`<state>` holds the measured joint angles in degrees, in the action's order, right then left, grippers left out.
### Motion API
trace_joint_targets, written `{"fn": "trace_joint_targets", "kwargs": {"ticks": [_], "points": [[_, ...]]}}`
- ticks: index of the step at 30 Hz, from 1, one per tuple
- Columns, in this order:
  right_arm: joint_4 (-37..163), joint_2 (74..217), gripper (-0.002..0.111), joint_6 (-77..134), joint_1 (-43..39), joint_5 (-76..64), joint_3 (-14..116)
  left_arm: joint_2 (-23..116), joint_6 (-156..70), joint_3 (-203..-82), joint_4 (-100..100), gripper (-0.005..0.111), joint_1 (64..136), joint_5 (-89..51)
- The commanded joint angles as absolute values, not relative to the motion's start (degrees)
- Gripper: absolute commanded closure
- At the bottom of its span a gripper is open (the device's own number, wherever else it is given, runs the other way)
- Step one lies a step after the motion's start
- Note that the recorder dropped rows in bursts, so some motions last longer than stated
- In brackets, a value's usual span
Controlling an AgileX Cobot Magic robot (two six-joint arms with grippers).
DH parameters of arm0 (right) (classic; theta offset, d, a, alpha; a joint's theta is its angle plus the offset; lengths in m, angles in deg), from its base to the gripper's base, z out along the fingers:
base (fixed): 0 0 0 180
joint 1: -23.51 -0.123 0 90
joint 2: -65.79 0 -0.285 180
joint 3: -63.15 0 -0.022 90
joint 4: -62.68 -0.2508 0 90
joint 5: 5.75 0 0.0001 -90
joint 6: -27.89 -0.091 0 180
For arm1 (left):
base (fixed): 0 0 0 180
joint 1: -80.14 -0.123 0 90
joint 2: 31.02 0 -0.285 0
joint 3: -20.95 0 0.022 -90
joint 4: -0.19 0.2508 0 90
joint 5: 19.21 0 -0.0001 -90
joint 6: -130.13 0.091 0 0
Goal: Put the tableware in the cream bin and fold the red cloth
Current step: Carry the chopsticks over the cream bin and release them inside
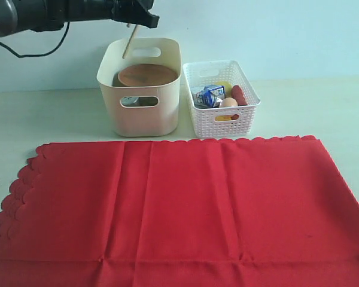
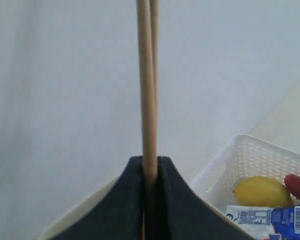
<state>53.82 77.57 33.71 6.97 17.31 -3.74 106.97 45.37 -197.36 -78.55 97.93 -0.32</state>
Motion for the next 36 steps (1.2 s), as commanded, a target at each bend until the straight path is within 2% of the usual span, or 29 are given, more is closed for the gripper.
{"fn": "trace_joint_targets", "kwargs": {"ticks": [1,7,24,27,33,36], "points": [[53.72,77.43,0.108,34.19,7.22,16.46,-4.01,110.4,50.45,-198.23,-91.13,0.107,96.65,-0.69],[53.72,77.43,0.108,34.19,7.22,16.46,-4.01,113.71,54.81,-198.23,-99.23,0.107,96.11,-1.28],[53.31,77.43,0.108,33.98,7.22,16.46,-4.01,117.29,51.48,-196.3,-99.75,0.105,96.11,-7.89],[53.31,77.43,0.108,33.98,7.22,16.46,-4.01,117.39,50.96,-195.32,-99.75,0.093,96.11,-8.98],[53.31,77.43,0.108,33.98,7.22,16.46,-4.01,116.53,50.96,-195.23,-99.75,0.052,96.11,-12.36],[53.16,77.43,0.108,33.98,7.22,16.46,-4.01,114.62,50.36,-195.23,-99.75,0.036,96.11,-11.87]]}}
